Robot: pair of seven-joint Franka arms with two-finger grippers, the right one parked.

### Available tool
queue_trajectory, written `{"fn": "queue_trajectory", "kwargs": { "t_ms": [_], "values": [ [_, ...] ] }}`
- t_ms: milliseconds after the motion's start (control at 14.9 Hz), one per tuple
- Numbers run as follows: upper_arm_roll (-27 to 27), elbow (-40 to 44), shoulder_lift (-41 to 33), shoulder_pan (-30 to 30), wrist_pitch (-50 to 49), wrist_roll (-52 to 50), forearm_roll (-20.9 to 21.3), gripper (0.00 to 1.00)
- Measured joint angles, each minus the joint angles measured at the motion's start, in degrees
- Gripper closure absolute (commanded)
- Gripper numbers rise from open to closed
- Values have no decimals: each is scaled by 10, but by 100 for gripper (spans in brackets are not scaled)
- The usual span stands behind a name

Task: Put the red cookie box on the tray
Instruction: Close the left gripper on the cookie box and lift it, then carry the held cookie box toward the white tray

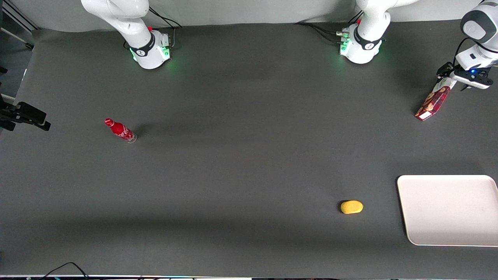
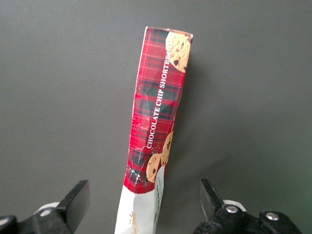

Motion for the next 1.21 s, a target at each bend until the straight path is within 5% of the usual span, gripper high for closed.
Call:
{"fn": "queue_trajectory", "kwargs": {
  "t_ms": [940,1074,1208],
  "values": [
    [-4,7,135,-29,55,17,-104,2],
    [-6,18,148,-35,56,36,-138,9],
    [-17,33,165,-40,56,64,-185,28]
  ]
}}
